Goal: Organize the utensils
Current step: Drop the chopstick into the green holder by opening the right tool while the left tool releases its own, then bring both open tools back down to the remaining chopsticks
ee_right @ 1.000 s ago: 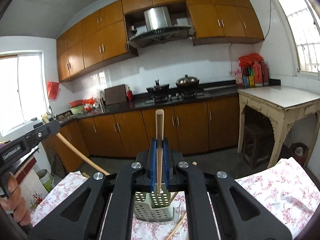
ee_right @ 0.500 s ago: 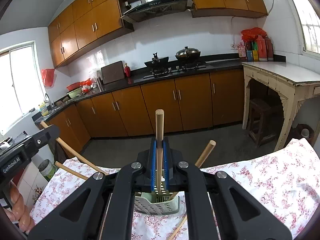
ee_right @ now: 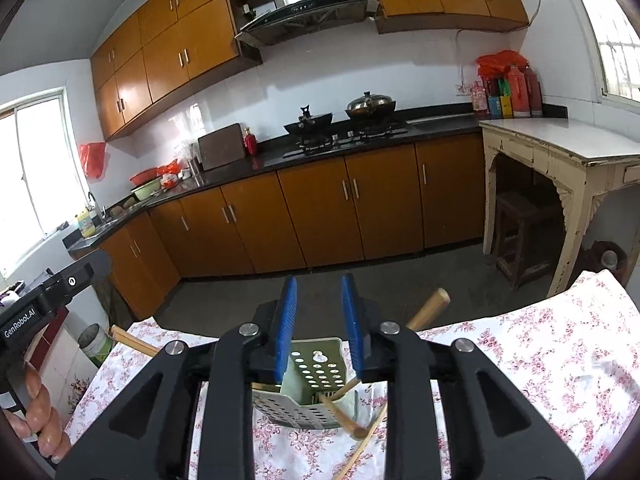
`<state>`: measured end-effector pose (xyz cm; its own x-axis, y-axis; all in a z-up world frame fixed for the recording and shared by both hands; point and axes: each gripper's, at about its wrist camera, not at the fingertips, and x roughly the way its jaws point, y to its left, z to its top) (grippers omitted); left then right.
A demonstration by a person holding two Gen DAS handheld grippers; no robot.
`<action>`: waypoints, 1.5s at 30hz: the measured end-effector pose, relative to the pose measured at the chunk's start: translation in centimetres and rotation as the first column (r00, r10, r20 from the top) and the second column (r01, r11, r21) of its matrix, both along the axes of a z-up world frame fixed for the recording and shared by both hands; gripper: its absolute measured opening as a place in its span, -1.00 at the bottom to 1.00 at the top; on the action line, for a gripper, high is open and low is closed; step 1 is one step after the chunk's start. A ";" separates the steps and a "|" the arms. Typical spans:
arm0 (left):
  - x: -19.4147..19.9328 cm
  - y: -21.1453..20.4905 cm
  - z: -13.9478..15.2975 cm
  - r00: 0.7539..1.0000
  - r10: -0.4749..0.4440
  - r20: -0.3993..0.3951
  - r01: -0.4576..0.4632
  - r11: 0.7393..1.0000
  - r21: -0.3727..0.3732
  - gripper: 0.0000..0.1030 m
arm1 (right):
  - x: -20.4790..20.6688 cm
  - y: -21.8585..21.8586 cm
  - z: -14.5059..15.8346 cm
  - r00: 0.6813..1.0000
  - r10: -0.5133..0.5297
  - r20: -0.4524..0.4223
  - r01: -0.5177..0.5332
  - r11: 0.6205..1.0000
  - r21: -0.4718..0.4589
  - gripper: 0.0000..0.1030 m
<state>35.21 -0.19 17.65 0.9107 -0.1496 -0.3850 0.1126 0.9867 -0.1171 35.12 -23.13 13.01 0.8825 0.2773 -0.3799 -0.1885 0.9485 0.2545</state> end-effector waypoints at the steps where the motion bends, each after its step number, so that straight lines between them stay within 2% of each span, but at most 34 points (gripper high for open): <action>1: -0.2 0.1 0.2 1.000 0.003 0.004 -0.003 1.000 -0.003 -0.46 | 0.0 -0.1 0.1 1.000 -0.003 0.005 0.003 1.000 -0.002 -0.53; 7: -2.7 1.4 1.4 0.999 0.024 0.038 -0.023 0.999 -0.029 -0.40 | -2.0 -0.8 1.5 0.998 -0.021 0.054 0.021 1.000 -0.008 -0.53; 11: -5.7 3.3 2.1 0.996 0.055 0.071 -0.052 0.998 -0.034 -0.32 | -4.6 -2.8 2.0 0.996 -0.042 0.079 0.043 0.999 -0.015 -0.49; 16: -10.0 6.5 0.8 0.989 0.125 0.084 -0.125 0.992 -0.007 -0.23 | -7.3 -6.2 0.1 0.993 -0.107 0.052 0.109 0.993 -0.038 -0.45; 19: -11.9 8.3 -1.7 0.982 0.178 0.064 -0.180 0.983 0.030 -0.18 | -8.4 -8.5 -3.0 0.985 -0.173 -0.013 0.171 0.982 -0.083 -0.45; 23: -12.2 10.0 -7.1 0.975 0.218 -0.028 -0.216 0.974 0.062 -0.10 | -7.8 -9.7 -8.7 0.966 -0.216 -0.140 0.202 0.974 -0.104 -0.45; 28: -10.0 10.8 -14.9 0.952 0.234 -0.195 -0.236 0.972 0.016 -0.08 | -5.9 -7.3 -15.1 0.952 -0.151 -0.266 0.129 0.987 -0.099 -0.45; 33: -8.8 10.6 -20.2 0.929 0.227 -0.292 -0.241 0.971 -0.010 -0.02 | -4.3 -4.2 -19.2 0.930 -0.102 -0.353 0.073 0.993 -0.093 -0.45; 37: -8.2 9.6 -22.1 0.922 0.209 -0.327 -0.222 0.975 -0.001 -0.02 | -3.7 -3.0 -21.4 0.918 -0.093 -0.385 0.057 0.993 -0.105 -0.45; 40: -7.6 9.0 -22.7 0.918 0.195 -0.345 -0.208 0.978 0.001 -0.02 | -3.3 -2.6 -21.9 0.911 -0.104 -0.399 0.054 0.989 -0.135 -0.50; 44: -7.1 8.5 -23.5 0.916 0.171 -0.363 -0.186 0.983 -0.006 -0.02 | -3.2 -2.3 -22.1 0.910 -0.120 -0.396 0.052 0.982 -0.180 -0.65; 45: -7.0 8.4 -23.6 0.915 0.166 -0.366 -0.181 0.983 -0.007 -0.03 | -3.2 -2.4 -22.1 0.910 -0.126 -0.396 0.055 0.981 -0.187 -0.75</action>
<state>28.20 8.18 -5.94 0.7225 -0.0236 -0.6909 -0.1178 0.9806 -0.1567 31.91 -25.53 -9.10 0.6614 0.1040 -0.7428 -0.0147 0.9920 0.1258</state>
